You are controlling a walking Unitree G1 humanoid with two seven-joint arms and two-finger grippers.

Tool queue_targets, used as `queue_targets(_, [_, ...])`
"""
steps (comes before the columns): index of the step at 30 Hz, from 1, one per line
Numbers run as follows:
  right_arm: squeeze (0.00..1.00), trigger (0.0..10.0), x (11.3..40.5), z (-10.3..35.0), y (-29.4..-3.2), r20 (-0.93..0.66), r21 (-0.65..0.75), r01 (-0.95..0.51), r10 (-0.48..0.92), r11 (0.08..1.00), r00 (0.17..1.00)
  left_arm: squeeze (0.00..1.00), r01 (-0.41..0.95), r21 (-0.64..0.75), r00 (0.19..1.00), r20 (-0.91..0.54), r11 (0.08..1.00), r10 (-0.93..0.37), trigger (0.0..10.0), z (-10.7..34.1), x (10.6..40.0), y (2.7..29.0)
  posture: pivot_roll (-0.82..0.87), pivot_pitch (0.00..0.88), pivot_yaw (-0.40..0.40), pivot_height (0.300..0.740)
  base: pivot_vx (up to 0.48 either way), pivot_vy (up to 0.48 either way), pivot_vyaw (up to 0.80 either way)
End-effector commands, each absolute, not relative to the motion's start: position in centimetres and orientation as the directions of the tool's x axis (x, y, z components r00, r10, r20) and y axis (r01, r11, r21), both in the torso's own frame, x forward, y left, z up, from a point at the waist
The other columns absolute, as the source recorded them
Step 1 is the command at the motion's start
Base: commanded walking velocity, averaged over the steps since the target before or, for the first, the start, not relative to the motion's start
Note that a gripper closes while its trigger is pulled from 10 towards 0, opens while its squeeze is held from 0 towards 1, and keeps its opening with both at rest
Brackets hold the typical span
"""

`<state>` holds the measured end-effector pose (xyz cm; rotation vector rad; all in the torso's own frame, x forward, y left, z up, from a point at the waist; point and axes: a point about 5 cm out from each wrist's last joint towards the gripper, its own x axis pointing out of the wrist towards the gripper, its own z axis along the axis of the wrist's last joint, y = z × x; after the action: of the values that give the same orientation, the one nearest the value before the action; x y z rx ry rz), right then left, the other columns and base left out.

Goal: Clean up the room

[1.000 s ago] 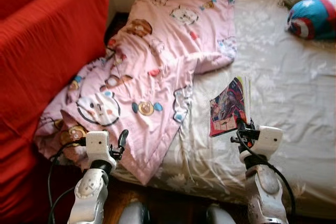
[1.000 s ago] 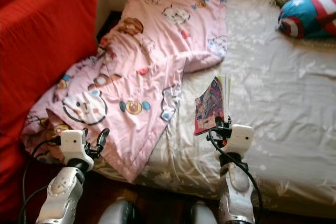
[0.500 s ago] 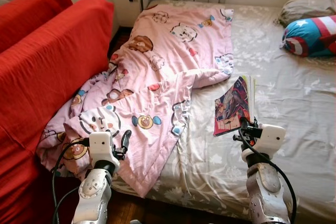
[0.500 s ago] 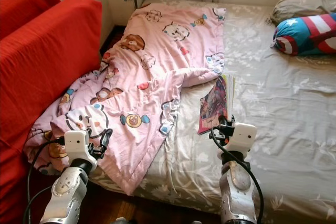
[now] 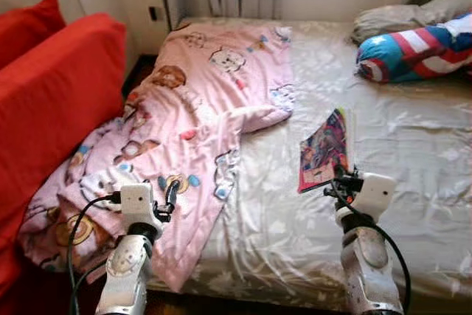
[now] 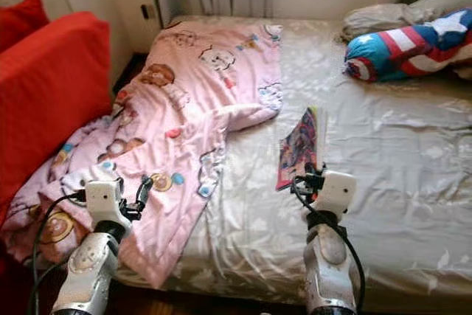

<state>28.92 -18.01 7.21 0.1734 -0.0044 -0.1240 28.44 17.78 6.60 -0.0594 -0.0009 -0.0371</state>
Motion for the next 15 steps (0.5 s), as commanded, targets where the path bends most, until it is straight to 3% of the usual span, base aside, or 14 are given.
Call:
queue_targets(1, [0.00, 10.0, 29.34, 8.32, -17.60, 0.049, 0.187, 0.109, -0.120, 0.976, 0.992, 0.00, 0.024, -0.043, 1.000, -0.008, 0.999, -0.024, 10.0, 6.35, 28.23, 18.46, -0.04, 0.138, 0.000, 0.740, 0.000, -0.368, 0.00])
queue_targets(5, [0.00, 10.0, 29.40, 8.19, -17.50, 0.034, 0.196, 0.118, -0.127, 0.973, 0.991, 0.00, 0.022, -0.040, 1.000, -0.005, 0.999, -0.022, 10.0, 6.42, 28.25, 18.59, -0.04, 0.146, 0.002, 0.740, 0.000, -0.368, -0.31])
queue_targets(9, [0.00, 10.0, 29.45, 8.22, -17.50, 0.034, 0.193, 0.119, -0.128, 0.974, 0.991, 0.00, 0.021, -0.038, 1.000, -0.002, 0.999, -0.021, 10.0, 6.51, 28.29, 18.66, -0.04, 0.152, 0.002, 0.740, 0.000, -0.368, -0.76])
queue_targets(15, [0.00, 10.0, 29.50, 8.34, -17.56, 0.044, 0.190, 0.123, -0.133, 0.974, 0.990, 0.00, 0.022, -0.041, 1.000, 0.000, 0.999, -0.022, 10.0, 6.57, 28.35, 18.52, -0.04, 0.158, 0.002, 0.740, 0.000, -0.368, 0.00])
